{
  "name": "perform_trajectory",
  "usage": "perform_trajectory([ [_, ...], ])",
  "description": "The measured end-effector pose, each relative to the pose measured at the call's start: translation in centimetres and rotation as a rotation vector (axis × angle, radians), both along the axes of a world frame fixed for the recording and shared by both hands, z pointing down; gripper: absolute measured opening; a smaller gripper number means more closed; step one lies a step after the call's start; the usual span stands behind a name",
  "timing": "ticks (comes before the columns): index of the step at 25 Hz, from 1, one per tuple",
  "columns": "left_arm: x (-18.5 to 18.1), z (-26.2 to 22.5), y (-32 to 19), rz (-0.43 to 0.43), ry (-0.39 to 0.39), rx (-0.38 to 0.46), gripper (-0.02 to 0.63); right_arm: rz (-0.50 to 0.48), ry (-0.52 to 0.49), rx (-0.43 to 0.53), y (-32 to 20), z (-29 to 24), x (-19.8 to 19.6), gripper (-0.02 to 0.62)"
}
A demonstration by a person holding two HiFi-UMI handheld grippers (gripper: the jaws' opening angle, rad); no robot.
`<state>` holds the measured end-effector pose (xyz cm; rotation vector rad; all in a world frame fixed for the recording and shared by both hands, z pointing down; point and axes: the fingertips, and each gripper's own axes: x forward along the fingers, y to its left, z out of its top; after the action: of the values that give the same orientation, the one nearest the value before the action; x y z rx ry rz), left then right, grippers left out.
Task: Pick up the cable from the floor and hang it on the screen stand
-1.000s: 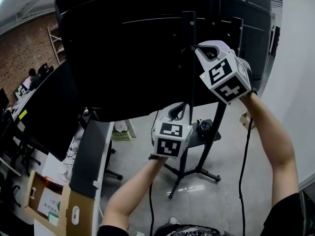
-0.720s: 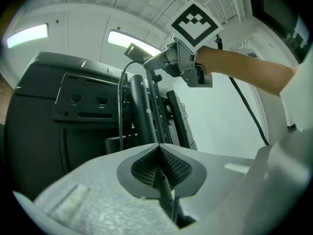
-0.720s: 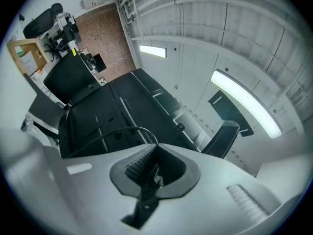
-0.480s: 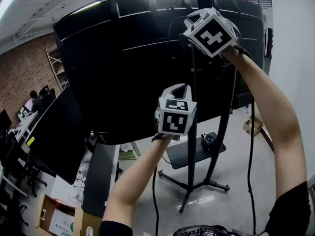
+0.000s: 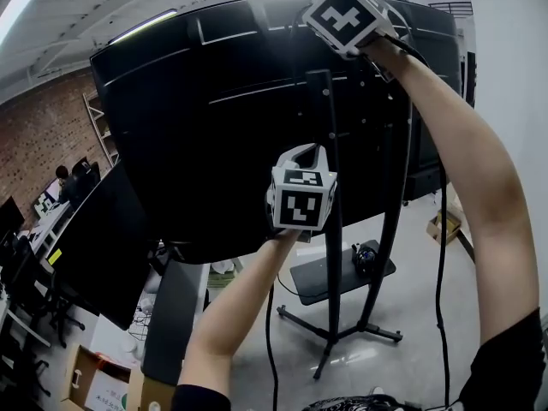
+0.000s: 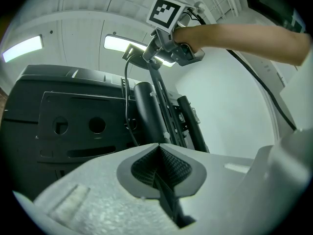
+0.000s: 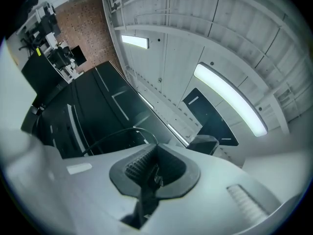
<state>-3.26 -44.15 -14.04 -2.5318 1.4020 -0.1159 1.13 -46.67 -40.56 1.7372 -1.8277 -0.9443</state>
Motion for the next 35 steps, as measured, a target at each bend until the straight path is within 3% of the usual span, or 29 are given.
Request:
perform_trajectory([
  [6, -0.8, -1.0, -1.4, -0.057, 0.029, 0.008, -0.002, 0.126, 0.149, 0.035, -2.9, -1.3, 1.5, 0.014],
  [11, -1.6, -1.1, -1.8, -0.109, 0.031, 0.013, -0.002, 0.158, 0.186, 0.072, -3.7, -2.0, 3.0, 0.014],
  [22, 0.6, -2.1, -1.1, -0.129, 0.043, 0.031, -0.002, 0.157, 0.025, 0.066, -3.2, -2.6, 13.0, 0.014],
  [30, 4.1, -5.1, 0.2, -0.101, 0.066, 0.092, -0.002, 0.1, 0.026, 0.012, -4.3, -0.5, 17.8, 0.014],
  [35, 6.6, -5.4, 0.6, -0.08, 0.054, 0.107, -0.002, 0.079, -0.018, 0.031, -3.9, -0.8, 19.5, 0.014],
])
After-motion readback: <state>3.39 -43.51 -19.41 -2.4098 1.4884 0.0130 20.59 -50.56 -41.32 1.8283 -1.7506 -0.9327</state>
